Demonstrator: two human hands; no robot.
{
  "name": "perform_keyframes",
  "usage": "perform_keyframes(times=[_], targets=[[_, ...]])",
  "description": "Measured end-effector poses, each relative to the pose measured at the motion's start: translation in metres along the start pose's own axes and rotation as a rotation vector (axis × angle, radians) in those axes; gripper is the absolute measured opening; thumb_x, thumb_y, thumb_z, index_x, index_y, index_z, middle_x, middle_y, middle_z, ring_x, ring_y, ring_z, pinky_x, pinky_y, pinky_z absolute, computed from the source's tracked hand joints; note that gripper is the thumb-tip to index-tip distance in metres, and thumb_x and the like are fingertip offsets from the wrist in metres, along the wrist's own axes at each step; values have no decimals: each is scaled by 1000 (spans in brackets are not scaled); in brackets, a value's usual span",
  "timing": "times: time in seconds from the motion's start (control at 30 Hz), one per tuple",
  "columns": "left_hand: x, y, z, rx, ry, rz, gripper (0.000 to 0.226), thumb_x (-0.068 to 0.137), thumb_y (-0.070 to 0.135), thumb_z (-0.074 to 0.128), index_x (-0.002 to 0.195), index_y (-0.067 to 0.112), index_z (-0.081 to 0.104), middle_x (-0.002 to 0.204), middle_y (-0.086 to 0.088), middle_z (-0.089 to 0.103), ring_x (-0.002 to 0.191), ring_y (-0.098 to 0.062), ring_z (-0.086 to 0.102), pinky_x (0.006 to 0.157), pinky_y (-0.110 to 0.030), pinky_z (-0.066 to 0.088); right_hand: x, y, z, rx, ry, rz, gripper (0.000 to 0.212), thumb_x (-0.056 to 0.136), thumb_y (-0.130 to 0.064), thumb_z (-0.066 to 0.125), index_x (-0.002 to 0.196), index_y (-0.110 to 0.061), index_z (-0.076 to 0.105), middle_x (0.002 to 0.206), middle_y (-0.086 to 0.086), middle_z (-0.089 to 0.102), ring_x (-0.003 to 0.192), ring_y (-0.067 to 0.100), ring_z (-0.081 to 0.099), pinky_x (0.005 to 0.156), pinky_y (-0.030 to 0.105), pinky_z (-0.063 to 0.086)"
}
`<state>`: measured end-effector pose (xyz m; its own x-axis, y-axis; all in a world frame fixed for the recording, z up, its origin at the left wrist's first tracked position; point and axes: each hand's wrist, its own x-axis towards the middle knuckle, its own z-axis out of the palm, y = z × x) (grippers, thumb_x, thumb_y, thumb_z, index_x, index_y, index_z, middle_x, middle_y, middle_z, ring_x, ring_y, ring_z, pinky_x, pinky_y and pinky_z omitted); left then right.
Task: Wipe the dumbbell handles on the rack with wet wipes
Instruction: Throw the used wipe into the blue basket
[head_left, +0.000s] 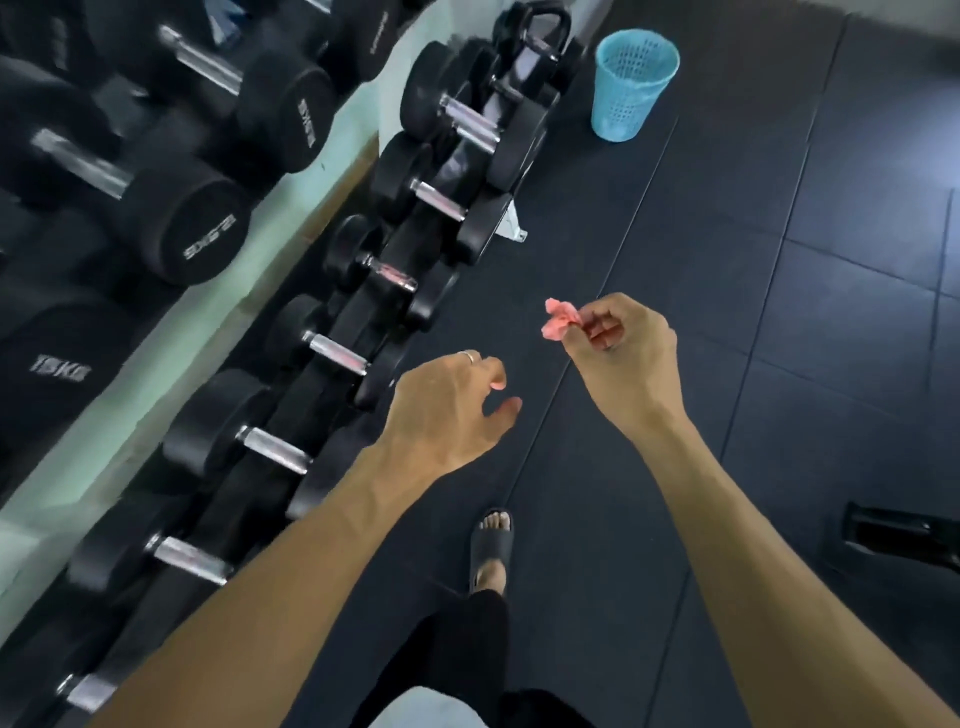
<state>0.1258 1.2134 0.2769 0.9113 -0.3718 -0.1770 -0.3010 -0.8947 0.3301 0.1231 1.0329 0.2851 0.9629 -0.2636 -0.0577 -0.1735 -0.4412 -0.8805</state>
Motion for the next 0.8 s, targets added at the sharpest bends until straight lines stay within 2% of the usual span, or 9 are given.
perform_keyframes(times=[0.3,0.43,0.6,0.7,0.8], targets=[[225,64,-42,18,-29,34,36,92,52,57,111,23,67,102,7,66,95,-14,65,78,-38,55,221,6,-80,32,39,35,8,90,-24,70,83,-22,68,87,-25,74,81,1,67,73,12,51],[334,97,-47,36,-15,9,37,91,53,57,109,23,67,101,7,67,94,-14,65,77,-36,54,330,28,-118,63,28,39,8,90,-24,71,84,-21,68,88,-26,74,84,-4,67,75,13,52],[467,149,-57,-2,6,-58,36,89,53,61,106,23,69,97,8,68,90,-14,67,76,-36,54,466,47,-171,44,7,42,16,86,-34,76,79,-22,67,84,-23,73,75,1,65,67,13,49],[544,177,-66,-22,19,-65,37,90,53,59,109,23,68,100,8,68,92,-14,66,76,-36,55,544,54,-200,10,5,40,18,84,-35,77,77,-23,67,82,-15,74,73,4,65,67,16,50],[619,195,-72,1,19,-60,37,90,55,57,110,25,67,102,9,67,94,-13,66,74,-32,52,624,61,-220,-18,2,38,19,84,-35,78,77,-21,67,76,-16,71,67,-1,60,60,11,44]])
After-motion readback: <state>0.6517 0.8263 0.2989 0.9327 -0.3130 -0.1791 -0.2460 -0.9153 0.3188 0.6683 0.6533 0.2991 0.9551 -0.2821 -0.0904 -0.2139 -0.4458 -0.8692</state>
